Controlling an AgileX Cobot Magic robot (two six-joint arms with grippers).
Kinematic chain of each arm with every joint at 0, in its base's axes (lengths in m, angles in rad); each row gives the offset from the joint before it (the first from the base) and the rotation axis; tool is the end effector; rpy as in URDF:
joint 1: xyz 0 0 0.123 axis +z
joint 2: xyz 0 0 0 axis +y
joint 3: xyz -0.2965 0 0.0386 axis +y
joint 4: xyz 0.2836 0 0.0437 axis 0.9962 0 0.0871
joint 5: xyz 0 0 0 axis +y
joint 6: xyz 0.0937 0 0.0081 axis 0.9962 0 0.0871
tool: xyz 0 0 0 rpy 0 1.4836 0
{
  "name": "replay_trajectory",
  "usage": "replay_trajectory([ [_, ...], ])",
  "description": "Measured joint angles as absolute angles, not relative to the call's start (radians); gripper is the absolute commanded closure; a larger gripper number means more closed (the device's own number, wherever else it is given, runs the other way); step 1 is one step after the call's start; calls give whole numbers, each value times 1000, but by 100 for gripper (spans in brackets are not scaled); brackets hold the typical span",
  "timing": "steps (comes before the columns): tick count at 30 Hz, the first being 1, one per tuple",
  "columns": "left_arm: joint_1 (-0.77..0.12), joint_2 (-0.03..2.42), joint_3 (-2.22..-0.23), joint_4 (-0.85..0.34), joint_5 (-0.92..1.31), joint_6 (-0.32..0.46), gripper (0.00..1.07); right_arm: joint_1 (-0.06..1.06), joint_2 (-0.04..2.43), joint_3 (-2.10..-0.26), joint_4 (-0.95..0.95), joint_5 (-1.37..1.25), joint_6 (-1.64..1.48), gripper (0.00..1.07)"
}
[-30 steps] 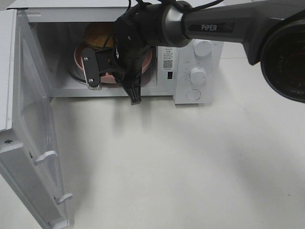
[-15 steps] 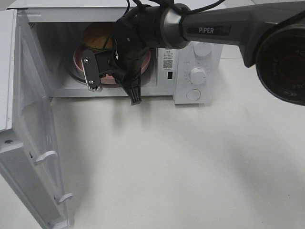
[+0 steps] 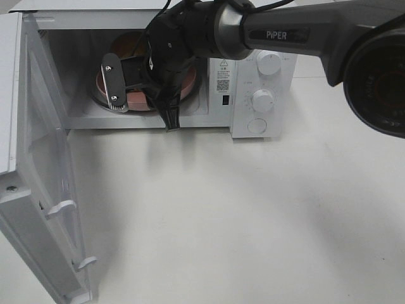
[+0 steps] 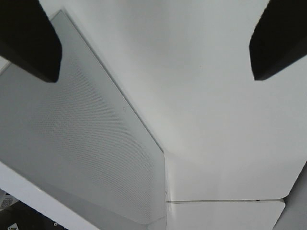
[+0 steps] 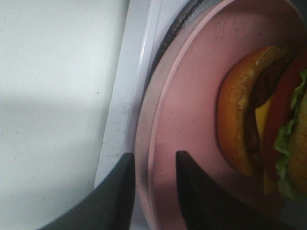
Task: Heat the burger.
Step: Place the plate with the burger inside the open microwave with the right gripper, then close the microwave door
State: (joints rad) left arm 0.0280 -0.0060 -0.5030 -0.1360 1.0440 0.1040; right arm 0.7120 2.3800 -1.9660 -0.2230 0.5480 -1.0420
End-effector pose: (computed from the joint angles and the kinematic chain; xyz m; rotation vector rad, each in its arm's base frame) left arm 0.0142 -0.0106 0.2960 0.0821 2.0105 -0.0780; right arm 0.4455 0.3701 0.1545 -2.0046 1.4297 -0.3716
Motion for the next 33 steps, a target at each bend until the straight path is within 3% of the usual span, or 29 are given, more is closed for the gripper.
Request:
replay_trajectory([
  [7, 28, -6, -503, -136, 1044, 104, 7, 712, 2380, -1967, -200, 561, -1040, 64],
  [18, 28, -6, -503, -136, 1044, 104, 7, 712, 2311, -1861, -149, 533, -1025, 41],
  [33, 28, -6, -503, -136, 1044, 104, 7, 712, 2153, -1592, -150, 386, -1025, 38],
])
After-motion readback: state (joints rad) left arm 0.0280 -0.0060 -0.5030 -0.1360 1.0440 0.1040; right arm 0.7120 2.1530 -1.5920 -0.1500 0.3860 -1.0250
